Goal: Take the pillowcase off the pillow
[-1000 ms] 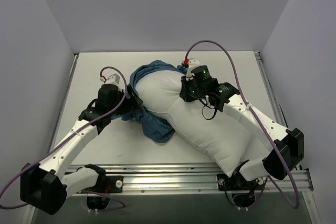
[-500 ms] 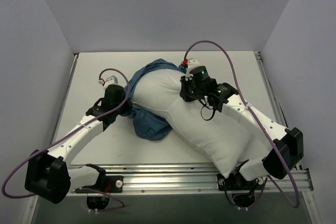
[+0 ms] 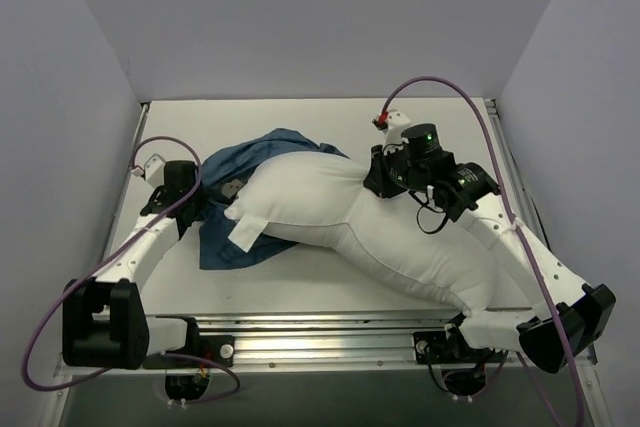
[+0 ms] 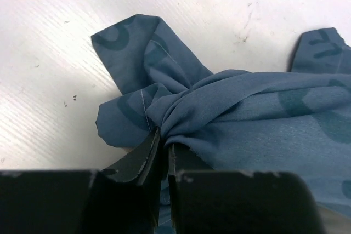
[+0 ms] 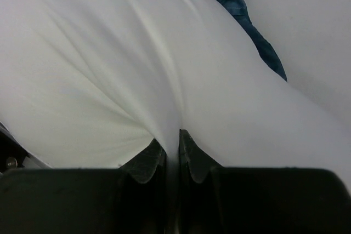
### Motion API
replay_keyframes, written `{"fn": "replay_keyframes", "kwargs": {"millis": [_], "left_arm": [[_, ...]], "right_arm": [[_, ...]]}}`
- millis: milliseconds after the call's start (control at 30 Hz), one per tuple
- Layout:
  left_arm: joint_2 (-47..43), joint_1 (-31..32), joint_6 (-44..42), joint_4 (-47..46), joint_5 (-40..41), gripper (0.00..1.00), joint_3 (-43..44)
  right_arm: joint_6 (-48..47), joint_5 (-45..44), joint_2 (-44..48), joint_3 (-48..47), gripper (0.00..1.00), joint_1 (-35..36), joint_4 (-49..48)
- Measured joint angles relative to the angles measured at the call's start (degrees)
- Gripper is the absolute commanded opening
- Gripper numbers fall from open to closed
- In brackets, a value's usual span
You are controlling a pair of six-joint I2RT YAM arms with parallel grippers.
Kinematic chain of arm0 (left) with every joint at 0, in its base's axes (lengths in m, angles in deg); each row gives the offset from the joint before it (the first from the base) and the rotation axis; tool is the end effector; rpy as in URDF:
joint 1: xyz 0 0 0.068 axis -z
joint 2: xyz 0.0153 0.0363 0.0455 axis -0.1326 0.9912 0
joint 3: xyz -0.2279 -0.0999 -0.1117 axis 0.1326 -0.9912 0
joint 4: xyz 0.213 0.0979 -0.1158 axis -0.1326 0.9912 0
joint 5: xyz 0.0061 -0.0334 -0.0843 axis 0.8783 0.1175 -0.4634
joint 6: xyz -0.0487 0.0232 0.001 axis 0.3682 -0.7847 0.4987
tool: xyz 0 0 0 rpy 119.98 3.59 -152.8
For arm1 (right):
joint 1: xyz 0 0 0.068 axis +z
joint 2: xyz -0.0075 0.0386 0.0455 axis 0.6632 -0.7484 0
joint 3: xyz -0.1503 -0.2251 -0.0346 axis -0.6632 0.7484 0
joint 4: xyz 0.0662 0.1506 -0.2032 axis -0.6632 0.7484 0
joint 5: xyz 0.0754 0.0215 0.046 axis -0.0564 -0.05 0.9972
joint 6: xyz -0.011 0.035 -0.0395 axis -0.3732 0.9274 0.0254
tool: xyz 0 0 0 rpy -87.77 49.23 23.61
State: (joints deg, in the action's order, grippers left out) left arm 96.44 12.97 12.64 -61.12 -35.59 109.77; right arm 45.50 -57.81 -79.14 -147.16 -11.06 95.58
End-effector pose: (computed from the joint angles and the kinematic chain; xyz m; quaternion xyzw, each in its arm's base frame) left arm 0.2589 -0.0119 0.2292 -0.4012 0.8125 -0.0362 0.4215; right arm 0.2382 0.1491 0.3837 -0.2149 0.8040 0.2697 0.4845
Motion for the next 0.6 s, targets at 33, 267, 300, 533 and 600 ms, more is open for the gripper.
{"fn": "replay_keyframes", "kwargs": {"millis": [33,267,300,533,600], "left_arm": [[2.01,-0.28,-0.07,-0.07,0.02,0.14,1.03],[14.47,-4.17,-2.62,1.05,-1.22,0.14,13.46],[15.47,-5.18,-3.28,1.11,-1.31,0.14,15.26],[17.03,-11.54,-8.96,3.41,-0.39,0.18,23.58],[17.03,-12.0,-10.43,4.37,-0.2,0.18,25.07]], "right_arm": [[-0.17,0.44,0.44,-0.04,0.0,-0.17,0.48],[-0.26,-0.96,-0.7,-9.92,0.0,-2.45,6.51],[-0.22,-1.73,-1.44,-12.83,0.0,-2.93,7.28],[0.13,-8.15,-8.02,-35.63,0.0,-5.57,9.49],[0.11,-11.76,-10.05,-41.03,0.0,-6.38,9.81]]}}
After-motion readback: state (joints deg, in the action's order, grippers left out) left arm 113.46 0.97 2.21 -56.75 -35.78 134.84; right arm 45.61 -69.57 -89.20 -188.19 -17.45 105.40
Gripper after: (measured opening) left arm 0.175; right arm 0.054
